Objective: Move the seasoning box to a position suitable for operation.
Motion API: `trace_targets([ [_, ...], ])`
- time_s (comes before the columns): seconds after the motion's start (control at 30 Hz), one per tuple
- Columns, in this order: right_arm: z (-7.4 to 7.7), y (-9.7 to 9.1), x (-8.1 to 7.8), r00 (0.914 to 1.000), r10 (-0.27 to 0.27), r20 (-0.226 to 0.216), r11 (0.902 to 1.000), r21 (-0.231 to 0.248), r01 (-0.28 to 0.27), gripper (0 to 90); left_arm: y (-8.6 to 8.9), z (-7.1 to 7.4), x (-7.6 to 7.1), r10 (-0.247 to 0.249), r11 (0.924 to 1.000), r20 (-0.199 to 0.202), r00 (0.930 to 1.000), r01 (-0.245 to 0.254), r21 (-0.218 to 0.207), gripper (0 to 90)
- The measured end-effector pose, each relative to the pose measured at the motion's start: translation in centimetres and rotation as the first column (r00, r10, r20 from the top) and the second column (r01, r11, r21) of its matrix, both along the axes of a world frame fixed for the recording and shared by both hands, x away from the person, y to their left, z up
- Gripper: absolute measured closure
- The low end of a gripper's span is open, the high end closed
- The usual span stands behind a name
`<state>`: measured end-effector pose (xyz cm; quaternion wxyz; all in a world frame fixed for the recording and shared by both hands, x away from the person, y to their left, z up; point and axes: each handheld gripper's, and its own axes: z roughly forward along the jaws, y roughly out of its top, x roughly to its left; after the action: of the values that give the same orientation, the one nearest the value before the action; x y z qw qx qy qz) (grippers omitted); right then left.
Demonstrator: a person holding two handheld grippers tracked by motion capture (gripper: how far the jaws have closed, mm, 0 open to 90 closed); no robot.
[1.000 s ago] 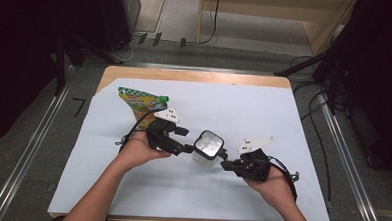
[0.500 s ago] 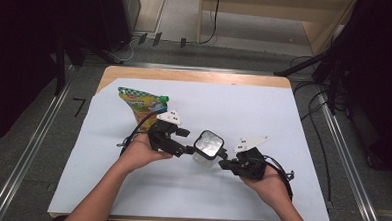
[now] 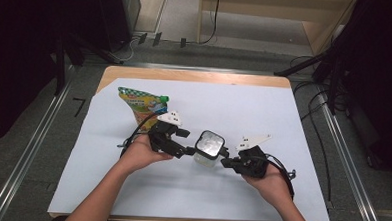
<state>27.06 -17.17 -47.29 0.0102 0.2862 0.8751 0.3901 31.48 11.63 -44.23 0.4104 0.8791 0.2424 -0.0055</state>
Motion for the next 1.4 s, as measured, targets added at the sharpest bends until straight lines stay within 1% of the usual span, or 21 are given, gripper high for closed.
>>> trace_targets([
  [0.1,-0.1,-0.4,0.3,0.9999,-0.013,0.001,0.9999,-0.001,0.013,90.0,-0.1,0.0,0.0,0.006,1.0,-0.001,1.0,-0.006,0.003,25.4],
  [0.23,-0.2,-1.0,0.8,0.9995,-0.031,0.0,0.9995,-0.003,0.031,90.0,-0.3,-0.1,-0.1,-0.005,0.9999,0.011,0.9999,0.004,0.016,24.7],
  [0.37,-0.2,-1.6,1.3,0.9987,-0.051,-0.004,0.9987,0.001,0.051,90.0,-0.6,-0.2,-0.1,-0.009,0.9999,0.012,0.9999,0.008,0.012,24.5],
  [0.4,-0.3,-1.7,1.4,0.9984,-0.056,-0.002,0.9984,0.001,0.056,90.0,-0.7,-0.2,-0.1,-0.01,0.9998,0.015,0.9998,0.01,0.016,24.2],
  [0.5,-0.2,-1.9,1.7,0.9981,-0.061,0.003,0.9981,-0.001,0.061,90.0,-1.1,-0.3,-0.2,-0.012,0.9999,0.014,0.9998,0.012,0.011,22.4],
  [0.57,-0.2,-2.1,1.9,0.9978,-0.066,0.006,0.9978,-0.002,0.066,90.0,-1.2,-0.3,-0.2,-0.016,0.9997,0.014,0.9998,0.016,0.016,21.4],
  [0.63,-0.3,-2.3,2.2,0.9977,-0.067,0.008,0.9977,0.005,0.067,90.0,-1.4,-0.4,-0.1,-0.017,0.9998,0.004,0.9998,0.017,0.009,19.4],
  [0.7,-0.2,-2.5,2.5,0.997,-0.077,0.006,0.997,0.006,0.077,90.0,-1.6,-0.5,-0.1,-0.026,0.9997,-0.007,0.9997,0.025,-0.007,18.4],
  [0.77,-0.3,-2.8,2.8,0.9958,-0.091,0.006,0.9958,0.011,0.091,90.0,-1.8,-0.5,-0.1,-0.027,0.9995,-0.006,0.9996,0.027,-0.017,17.1],
  [0.87,-0.2,-3.1,3.0,0.9946,-0.104,-0.006,0.9944,0.022,0.104,90.0,-2.3,-0.6,-0.1,-0.028,0.9996,0.005,0.9996,0.028,-0.008,15.6],
  [0.93,0.1,-3.3,3.0,0.9952,-0.097,0.004,0.9948,0.03,0.097,90.0,-2.6,-0.8,-0.1,-0.039,0.9992,0.009,0.9992,0.039,0.007,14.9],
  [0.97,0.4,-3.6,3.0,0.9949,-0.1,0.012,0.9944,0.036,0.1,90.0,-2.7,-0.9,-0.1,-0.039,0.9992,0.01,0.9992,0.038,0.008,14.9],
  [1.0,0.6,-3.8,2.9,0.9942,-0.107,0.01,0.9935,0.04,0.107,90.0,-2.9,-1.0,-0.1,-0.044,0.999,0.011,0.999,0.044,0.011,14.9],
  [1.03,0.8,-4.0,2.9,0.9928,-0.118,0.019,0.9921,0.045,0.117,90.0,-3.0,-1.1,0.0,-0.047,0.9989,0.01,0.9989,0.047,0.006,14.9],
  [1.07,0.9,-4.2,2.9,0.991,-0.132,0.025,0.9903,0.049,0.13,90.0,-3.2,-1.2,0.0,-0.052,0.9986,0.018,0.9985,0.052,0.012,14.8],
  [1.13,0.8,-4.5,3.1,0.9885,-0.15,0.022,0.9873,0.058,0.148,90.0,-3.6,-1.4,0.0,-0.056,0.9982,0.022,0.9982,0.055,0.025,14.7],
  [1.27,0.6,-4.1,3.5,0.9864,-0.163,0.022,0.9854,0.056,0.161,90.0,-4.0,-2.0,0.2,-0.074,0.9964,0.026,0.9969,0.073,0.044,14.8],
  [1.33,0.5,-4.0,3.7,0.985,-0.171,0.025,0.9841,0.054,0.169,90.0,-4.2,-2.2,0.4,-0.079,0.9964,0.018,0.9967,0.078,0.034,14.9],
  [1.4,0.4,-4.1,3.9,0.9843,-0.175,0.016,0.983,0.058,0.174,90.0,-4.4,-2.3,0.6,-0.092,0.9953,0.02,0.9955,0.091,0.032,15.2],
])
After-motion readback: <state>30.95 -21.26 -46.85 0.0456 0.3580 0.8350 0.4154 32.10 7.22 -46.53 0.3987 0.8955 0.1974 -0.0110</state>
